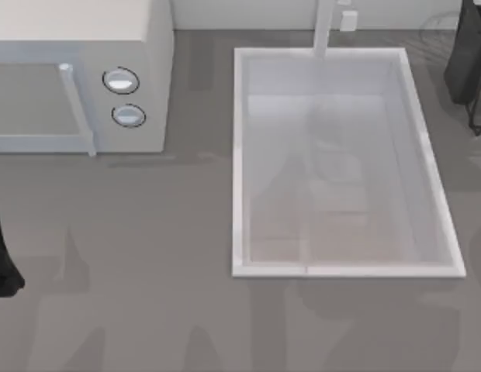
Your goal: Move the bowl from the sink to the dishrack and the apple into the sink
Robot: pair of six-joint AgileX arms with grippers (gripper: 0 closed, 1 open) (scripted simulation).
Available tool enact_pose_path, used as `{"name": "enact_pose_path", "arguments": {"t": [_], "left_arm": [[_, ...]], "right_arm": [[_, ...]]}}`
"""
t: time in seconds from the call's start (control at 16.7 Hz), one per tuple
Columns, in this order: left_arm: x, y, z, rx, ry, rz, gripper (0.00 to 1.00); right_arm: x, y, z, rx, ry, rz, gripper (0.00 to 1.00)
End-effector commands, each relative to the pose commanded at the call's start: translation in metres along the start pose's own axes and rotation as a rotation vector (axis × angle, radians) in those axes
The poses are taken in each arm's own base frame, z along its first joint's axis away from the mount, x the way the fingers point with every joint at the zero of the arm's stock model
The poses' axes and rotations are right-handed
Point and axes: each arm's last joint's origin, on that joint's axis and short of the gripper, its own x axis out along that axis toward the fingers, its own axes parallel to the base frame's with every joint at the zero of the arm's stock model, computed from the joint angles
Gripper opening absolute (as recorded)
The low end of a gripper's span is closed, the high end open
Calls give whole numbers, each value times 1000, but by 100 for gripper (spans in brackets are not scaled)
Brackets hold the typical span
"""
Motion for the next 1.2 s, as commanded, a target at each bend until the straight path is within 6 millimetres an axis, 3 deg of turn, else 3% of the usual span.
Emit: {"name": "enact_pose_path", "arguments": {"t": [0.3,0.54,0.84,1.02,1.2], "left_arm": [[0,0,0,0,0,0,100],[0,0,0,0,0,0,100],[0,0,0,0,0,0,100],[0,0,0,0,0,0,100],[0,0,0,0,0,0,100]], "right_arm": [[-67,33,30,-6,-6,-3,100],[-140,60,31,-12,-9,-4,100],[-215,80,-8,-16,-9,-1,100],[-239,85,-40,-12,-8,3,100],[-249,88,-65,-5,-3,6,100]]}}
